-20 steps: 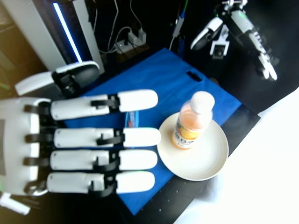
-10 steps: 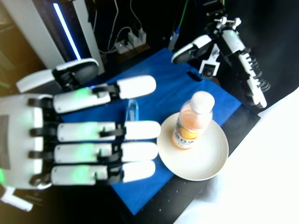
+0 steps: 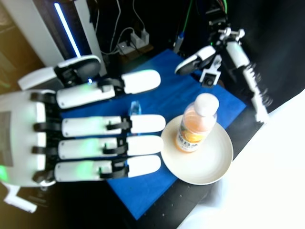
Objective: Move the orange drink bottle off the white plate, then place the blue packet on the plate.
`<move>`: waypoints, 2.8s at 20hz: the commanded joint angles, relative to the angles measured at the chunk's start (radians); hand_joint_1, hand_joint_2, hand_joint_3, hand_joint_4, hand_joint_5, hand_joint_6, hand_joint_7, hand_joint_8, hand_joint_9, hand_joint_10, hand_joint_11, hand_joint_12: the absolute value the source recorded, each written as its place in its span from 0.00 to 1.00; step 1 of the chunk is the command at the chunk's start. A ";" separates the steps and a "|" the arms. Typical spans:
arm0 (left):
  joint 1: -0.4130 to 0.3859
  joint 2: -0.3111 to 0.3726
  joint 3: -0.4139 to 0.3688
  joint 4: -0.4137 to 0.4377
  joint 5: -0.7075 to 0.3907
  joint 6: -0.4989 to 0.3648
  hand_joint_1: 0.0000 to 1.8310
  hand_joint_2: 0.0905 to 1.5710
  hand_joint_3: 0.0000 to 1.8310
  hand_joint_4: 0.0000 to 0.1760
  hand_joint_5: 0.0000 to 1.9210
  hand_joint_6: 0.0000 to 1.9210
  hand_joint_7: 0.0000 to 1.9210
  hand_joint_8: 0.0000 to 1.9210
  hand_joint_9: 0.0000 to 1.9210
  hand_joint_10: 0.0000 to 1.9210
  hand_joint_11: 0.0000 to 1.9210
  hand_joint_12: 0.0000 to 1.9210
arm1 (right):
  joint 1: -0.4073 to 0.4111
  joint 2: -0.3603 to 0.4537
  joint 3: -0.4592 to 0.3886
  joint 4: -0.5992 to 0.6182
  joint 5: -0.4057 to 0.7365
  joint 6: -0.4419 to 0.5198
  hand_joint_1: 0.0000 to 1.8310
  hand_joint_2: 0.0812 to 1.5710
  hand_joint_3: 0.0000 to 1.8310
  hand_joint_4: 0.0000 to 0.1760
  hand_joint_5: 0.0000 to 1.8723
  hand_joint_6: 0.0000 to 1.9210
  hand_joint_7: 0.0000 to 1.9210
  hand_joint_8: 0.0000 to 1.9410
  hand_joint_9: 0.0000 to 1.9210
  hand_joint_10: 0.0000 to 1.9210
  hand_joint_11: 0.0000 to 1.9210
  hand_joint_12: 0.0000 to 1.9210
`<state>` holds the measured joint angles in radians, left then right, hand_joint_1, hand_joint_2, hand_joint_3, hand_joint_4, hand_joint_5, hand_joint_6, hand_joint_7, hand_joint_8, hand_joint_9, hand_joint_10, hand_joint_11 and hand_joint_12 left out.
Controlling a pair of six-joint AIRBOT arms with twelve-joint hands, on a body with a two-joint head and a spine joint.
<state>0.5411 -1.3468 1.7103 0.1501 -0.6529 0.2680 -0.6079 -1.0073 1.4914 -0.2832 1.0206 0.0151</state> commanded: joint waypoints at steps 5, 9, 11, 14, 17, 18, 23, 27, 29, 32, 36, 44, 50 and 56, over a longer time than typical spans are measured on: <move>-0.063 -0.052 0.075 0.079 -0.015 -0.080 0.31 0.32 0.00 0.39 0.00 0.00 0.09 0.00 0.06 0.01 0.01 0.01 | 0.011 0.001 -0.004 0.051 0.105 0.009 0.22 0.53 0.00 0.79 0.06 0.00 0.10 0.00 0.07 0.00 0.00 0.27; -0.068 -0.087 0.111 0.084 0.016 -0.102 0.31 0.34 0.01 0.33 0.00 0.00 0.10 0.00 0.05 0.00 0.00 0.00 | 0.011 -0.005 -0.007 0.045 0.109 0.009 0.23 0.53 0.00 0.81 0.11 0.00 0.11 0.00 0.08 0.00 0.00 0.28; -0.068 -0.106 0.131 0.092 0.024 -0.124 0.32 0.34 0.00 0.24 0.00 0.00 0.08 0.00 0.04 0.00 0.00 0.00 | 0.011 -0.010 -0.008 0.040 0.112 0.009 0.24 0.54 0.00 0.76 0.11 0.00 0.07 0.00 0.07 0.00 0.00 0.27; -0.068 -0.131 0.156 0.096 0.071 -0.127 0.34 0.33 0.00 0.19 0.00 0.00 0.08 0.00 0.04 0.01 0.01 0.01 | 0.011 -0.013 -0.009 0.035 0.114 0.009 0.24 0.55 0.00 0.63 0.10 0.00 0.08 0.00 0.07 0.00 0.00 0.28; -0.067 -0.150 0.173 0.100 0.099 -0.130 0.34 0.33 0.00 0.24 0.00 0.00 0.08 0.00 0.02 0.00 0.00 0.00 | 0.011 -0.013 -0.008 0.035 0.114 0.009 0.25 0.55 0.00 0.65 0.11 0.00 0.10 0.00 0.08 0.00 0.00 0.32; -0.065 -0.153 0.174 0.103 0.099 -0.136 0.35 0.34 0.00 0.26 0.00 0.00 0.08 0.00 0.02 0.00 0.00 0.00 | 0.011 -0.013 -0.008 0.036 0.114 0.009 0.25 0.55 0.00 0.59 0.11 0.00 0.10 0.00 0.09 0.00 0.00 0.32; -0.059 -0.166 0.175 0.129 0.079 -0.181 0.32 0.33 0.00 0.30 0.00 0.00 0.10 0.00 0.08 0.01 0.01 0.08 | 0.011 -0.018 -0.008 0.037 0.114 0.009 0.24 0.55 0.00 0.65 0.12 0.00 0.09 0.00 0.08 0.00 0.00 0.32; -0.050 -0.193 0.192 0.167 0.052 -0.248 0.33 0.36 0.01 0.36 0.00 0.00 0.11 0.00 0.06 0.01 0.02 0.01 | 0.013 -0.021 -0.008 0.037 0.115 0.009 0.24 0.54 0.00 0.74 0.13 0.00 0.09 0.00 0.08 0.00 0.00 0.32; -0.049 -0.198 0.194 0.173 0.046 -0.259 0.32 0.37 0.00 0.30 0.00 0.00 0.12 0.00 0.09 0.01 0.05 0.03 | 0.015 -0.023 -0.007 0.037 0.115 0.009 0.24 0.55 0.00 0.69 0.13 0.00 0.09 0.00 0.08 0.00 0.00 0.32; -0.049 -0.198 0.195 0.176 0.044 -0.264 0.35 0.43 0.00 0.00 0.08 0.01 0.17 0.00 0.13 0.01 0.07 0.05 | 0.015 -0.024 -0.007 0.037 0.115 0.009 0.25 0.55 0.00 0.74 0.13 0.00 0.09 0.00 0.07 0.00 0.00 0.32; -0.048 -0.199 0.197 0.182 0.034 -0.283 0.50 0.62 0.00 0.00 0.44 0.02 0.53 0.02 0.63 0.11 0.45 0.66 | 0.016 -0.026 -0.006 0.037 0.115 0.009 0.25 0.55 0.00 0.56 0.14 0.00 0.11 0.00 0.09 0.00 0.00 0.37; -0.048 -0.199 0.212 0.182 0.013 -0.310 0.70 0.65 0.00 0.00 0.61 0.22 0.58 0.51 0.55 0.71 0.46 0.95 | 0.016 -0.030 -0.003 0.037 0.115 0.009 0.23 0.57 0.00 0.61 0.14 0.00 0.10 0.00 0.10 0.00 0.00 0.35; -0.059 -0.143 0.197 0.183 -0.074 -0.362 0.68 0.67 0.00 0.00 0.61 0.25 0.51 0.60 0.42 0.55 0.19 0.95 | 0.016 -0.030 -0.002 0.037 0.115 0.009 0.25 0.57 0.00 0.55 0.16 0.00 0.11 0.00 0.11 0.00 0.00 0.39; -0.036 -0.021 0.080 0.183 -0.199 -0.363 0.69 0.67 0.00 0.00 0.53 0.41 0.59 0.46 0.46 0.06 0.06 0.67 | 0.016 -0.028 -0.002 0.037 0.115 0.009 0.24 0.57 0.00 0.71 0.16 0.00 0.13 0.00 0.11 0.00 0.00 0.38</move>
<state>0.5144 -1.3655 1.7844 0.3931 -0.7094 -0.0734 -0.6067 -1.0370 1.4853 -0.3023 1.0348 0.0151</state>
